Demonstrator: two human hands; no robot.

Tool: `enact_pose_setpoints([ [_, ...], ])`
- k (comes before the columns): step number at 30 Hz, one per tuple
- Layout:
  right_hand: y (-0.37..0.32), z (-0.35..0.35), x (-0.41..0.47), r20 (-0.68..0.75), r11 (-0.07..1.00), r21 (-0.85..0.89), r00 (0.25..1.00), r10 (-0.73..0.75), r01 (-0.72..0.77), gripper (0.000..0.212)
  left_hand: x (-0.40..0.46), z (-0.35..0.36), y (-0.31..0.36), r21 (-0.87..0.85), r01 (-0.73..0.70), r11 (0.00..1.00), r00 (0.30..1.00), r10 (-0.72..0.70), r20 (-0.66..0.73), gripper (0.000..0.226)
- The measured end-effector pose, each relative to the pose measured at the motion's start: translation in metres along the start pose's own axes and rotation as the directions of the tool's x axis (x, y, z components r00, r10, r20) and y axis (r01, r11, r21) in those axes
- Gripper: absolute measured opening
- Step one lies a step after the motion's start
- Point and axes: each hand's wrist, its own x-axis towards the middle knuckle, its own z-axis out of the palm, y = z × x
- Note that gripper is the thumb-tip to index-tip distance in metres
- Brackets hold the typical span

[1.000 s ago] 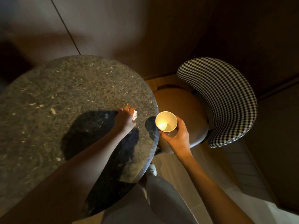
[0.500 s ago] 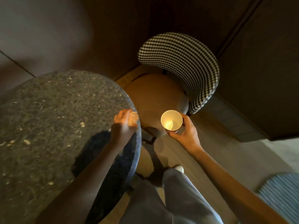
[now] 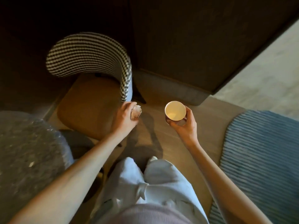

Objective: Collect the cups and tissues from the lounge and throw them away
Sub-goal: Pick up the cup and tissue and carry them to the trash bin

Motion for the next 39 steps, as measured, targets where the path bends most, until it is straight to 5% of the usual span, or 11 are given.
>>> enact_pose_setpoints([
  [7,0.058,-0.099,0.007,-0.404,0.978,0.118,0.891,0.205,-0.172,0.076,0.073,0.096,0.124,0.021,-0.351,0.936,0.904,0.333,0.269,0.055],
  [17,0.116,-0.218,0.069,-0.725,0.945,0.203,0.609,0.321,-0.257,0.074,0.184,0.231,0.295,-0.134,-0.686,0.715,0.582,0.65,0.488,0.055],
  [27,0.167,-0.318,0.1,-0.834,0.832,0.387,0.233,0.499,-0.397,0.074,0.236,0.345,0.45,-0.336,-0.783,0.523,0.226,0.743,0.63,0.053],
  [31,0.199,-0.369,0.108,-0.838,0.797,0.435,0.136,0.529,-0.418,0.076,0.234,0.406,0.507,-0.413,-0.784,0.463,0.105,0.755,0.647,0.054],
  [39,0.272,-0.522,0.14,-0.833,0.785,0.486,0.066,0.549,-0.384,0.072,0.244,0.522,0.665,-0.468,-0.779,0.417,0.055,0.789,0.612,0.055],
])
